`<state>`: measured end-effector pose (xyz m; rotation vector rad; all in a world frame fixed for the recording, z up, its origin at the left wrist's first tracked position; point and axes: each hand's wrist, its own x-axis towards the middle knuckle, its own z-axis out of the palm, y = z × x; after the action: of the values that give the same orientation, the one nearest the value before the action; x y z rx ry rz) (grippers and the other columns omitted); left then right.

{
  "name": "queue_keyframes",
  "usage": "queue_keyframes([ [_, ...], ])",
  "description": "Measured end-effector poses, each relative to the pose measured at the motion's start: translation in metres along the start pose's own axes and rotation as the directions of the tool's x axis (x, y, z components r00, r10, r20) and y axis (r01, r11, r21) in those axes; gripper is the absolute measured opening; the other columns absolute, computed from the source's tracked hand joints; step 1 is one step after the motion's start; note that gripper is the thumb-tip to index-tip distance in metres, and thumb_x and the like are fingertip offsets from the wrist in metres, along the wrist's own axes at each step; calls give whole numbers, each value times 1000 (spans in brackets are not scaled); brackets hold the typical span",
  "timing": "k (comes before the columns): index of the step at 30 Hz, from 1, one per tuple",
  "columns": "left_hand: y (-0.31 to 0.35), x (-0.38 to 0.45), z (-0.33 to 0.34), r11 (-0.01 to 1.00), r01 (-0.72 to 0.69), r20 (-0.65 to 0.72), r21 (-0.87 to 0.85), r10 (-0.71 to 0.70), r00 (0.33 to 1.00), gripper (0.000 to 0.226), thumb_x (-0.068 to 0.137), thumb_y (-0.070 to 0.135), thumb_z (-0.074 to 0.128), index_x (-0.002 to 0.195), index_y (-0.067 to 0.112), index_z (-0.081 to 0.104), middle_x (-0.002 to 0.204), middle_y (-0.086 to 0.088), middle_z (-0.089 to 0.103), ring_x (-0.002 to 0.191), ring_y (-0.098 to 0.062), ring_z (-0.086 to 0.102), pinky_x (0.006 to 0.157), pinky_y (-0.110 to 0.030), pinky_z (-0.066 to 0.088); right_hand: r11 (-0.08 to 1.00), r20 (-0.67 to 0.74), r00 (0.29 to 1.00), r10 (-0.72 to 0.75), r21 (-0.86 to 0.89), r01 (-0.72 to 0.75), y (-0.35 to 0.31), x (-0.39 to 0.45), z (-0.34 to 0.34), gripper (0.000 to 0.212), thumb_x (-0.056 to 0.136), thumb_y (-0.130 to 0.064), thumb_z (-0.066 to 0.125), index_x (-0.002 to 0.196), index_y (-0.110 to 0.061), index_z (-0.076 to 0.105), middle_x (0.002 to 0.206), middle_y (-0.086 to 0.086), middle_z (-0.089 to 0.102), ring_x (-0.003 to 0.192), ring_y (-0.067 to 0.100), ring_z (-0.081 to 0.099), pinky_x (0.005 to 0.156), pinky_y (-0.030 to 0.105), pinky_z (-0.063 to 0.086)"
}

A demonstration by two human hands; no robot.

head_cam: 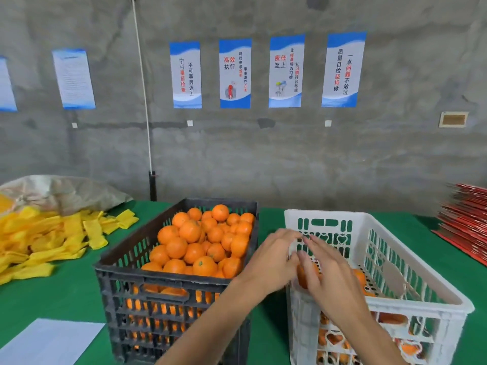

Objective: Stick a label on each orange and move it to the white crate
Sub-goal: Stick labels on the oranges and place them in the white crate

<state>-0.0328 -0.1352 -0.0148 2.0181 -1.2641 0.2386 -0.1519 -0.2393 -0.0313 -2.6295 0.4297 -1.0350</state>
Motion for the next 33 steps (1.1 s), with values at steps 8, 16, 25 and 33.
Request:
queue_keyframes([
  [8, -143, 3, -109, 848, 436, -57, 301, -440, 896, 56, 99, 17, 63, 152, 15, 45, 154, -14, 45, 140, -32, 47, 112, -44, 42, 941, 129, 970, -204, 298, 159, -103, 66, 88, 52, 103, -49, 49, 152, -34, 44, 155, -11, 46, 143, 8, 39, 115, 31, 37],
  [16, -233, 61, -125, 589, 355, 130, 726, -624, 771, 81, 87, 39, 79, 156, 27, 38, 161, -8, 31, 142, -39, 45, 113, -53, 43, 948, 250, 953, -172, 307, 90, -123, 108, 136, 60, 102, -52, 49, 157, -34, 33, 158, -10, 42, 143, 14, 40, 110, 34, 40],
  [25, -167, 35, -152, 979, 53, -103, 198, -33, 994, 69, 76, 24, 89, 137, 25, 56, 132, 3, 55, 118, -17, 59, 100, -37, 50, 869, 133, 991, 20, 487, -83, -117, 106, 116, 58, 103, -51, 48, 155, -26, 39, 153, -3, 49, 140, 16, 46, 112, 39, 43],
  [33, -51, -45, -112, 981, -195, -288, 2, 188, 939, 76, 75, 21, 83, 140, 35, 48, 135, 25, 52, 123, -9, 55, 94, -25, 48, 559, 55, 986, 155, 818, -134, -105, 40, 45, 58, 87, -66, 62, 137, -37, 58, 105, -19, 73, 103, 1, 69, 94, 39, 58],
])
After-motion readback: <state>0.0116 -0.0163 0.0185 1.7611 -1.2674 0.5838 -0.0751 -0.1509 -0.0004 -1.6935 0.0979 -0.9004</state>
